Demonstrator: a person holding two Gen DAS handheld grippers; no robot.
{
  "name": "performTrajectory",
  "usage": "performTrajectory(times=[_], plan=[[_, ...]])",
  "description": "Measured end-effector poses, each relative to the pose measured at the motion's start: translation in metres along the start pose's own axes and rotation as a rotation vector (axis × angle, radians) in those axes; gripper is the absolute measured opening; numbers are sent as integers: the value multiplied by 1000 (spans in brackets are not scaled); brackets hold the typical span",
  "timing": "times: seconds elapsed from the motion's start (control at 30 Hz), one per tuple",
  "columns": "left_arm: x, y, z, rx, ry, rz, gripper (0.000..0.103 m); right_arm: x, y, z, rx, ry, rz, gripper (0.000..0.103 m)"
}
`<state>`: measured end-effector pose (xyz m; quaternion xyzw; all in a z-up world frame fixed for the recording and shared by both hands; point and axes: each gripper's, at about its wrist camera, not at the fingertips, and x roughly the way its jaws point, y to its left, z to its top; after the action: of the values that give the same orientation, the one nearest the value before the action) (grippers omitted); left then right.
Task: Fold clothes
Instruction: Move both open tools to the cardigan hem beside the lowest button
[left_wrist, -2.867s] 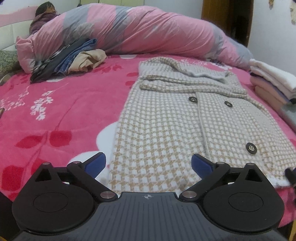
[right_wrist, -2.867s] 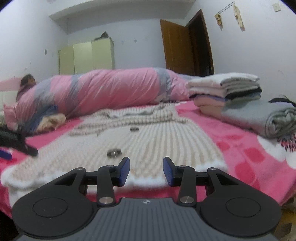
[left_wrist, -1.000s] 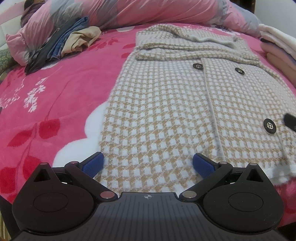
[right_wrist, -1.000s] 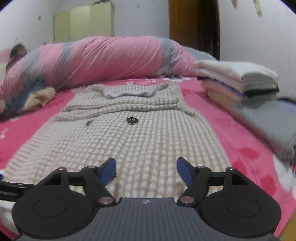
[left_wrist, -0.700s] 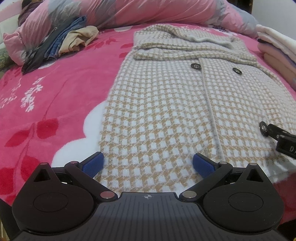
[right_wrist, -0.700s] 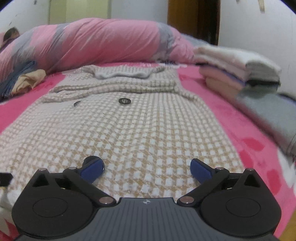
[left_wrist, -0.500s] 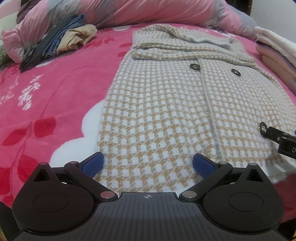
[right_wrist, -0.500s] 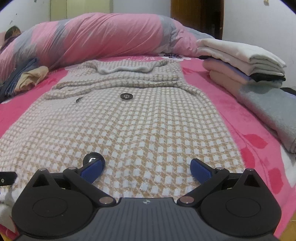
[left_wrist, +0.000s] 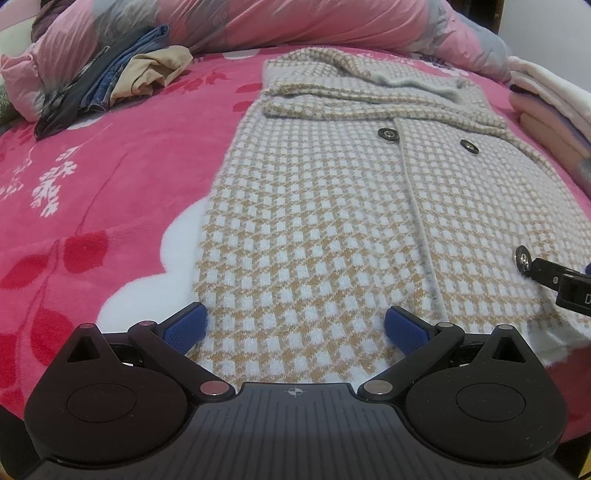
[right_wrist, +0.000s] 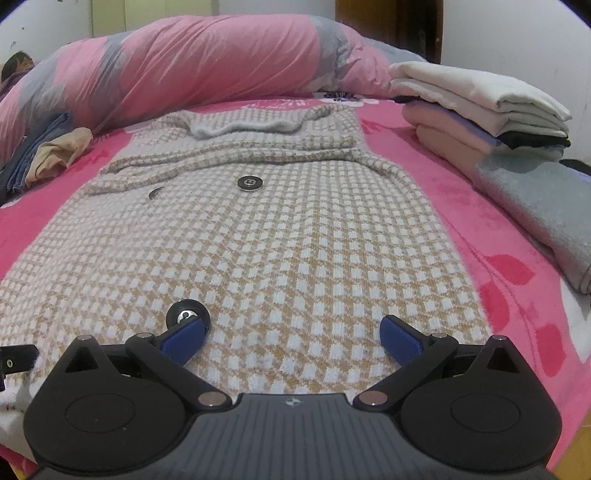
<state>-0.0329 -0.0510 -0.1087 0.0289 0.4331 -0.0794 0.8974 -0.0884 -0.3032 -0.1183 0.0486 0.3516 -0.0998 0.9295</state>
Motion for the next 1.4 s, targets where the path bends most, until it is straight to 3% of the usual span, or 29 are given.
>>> performTrajectory(times=[0.3,0.57,0.83,1.4], plan=[[-5,6,1,-16,-19,-27,103,-5,-8,0,29,-17,35,103],[-20,17,3,-62,-108,-81,103,-9,-19,2,104,-41,78,103],[-30,18,4,-79,-175,-137,103,-22,-20,3,95,-108,74,102],[-32,13,0,-59,-205,-124,103,-26,-21,-1,107,-132,64,93]])
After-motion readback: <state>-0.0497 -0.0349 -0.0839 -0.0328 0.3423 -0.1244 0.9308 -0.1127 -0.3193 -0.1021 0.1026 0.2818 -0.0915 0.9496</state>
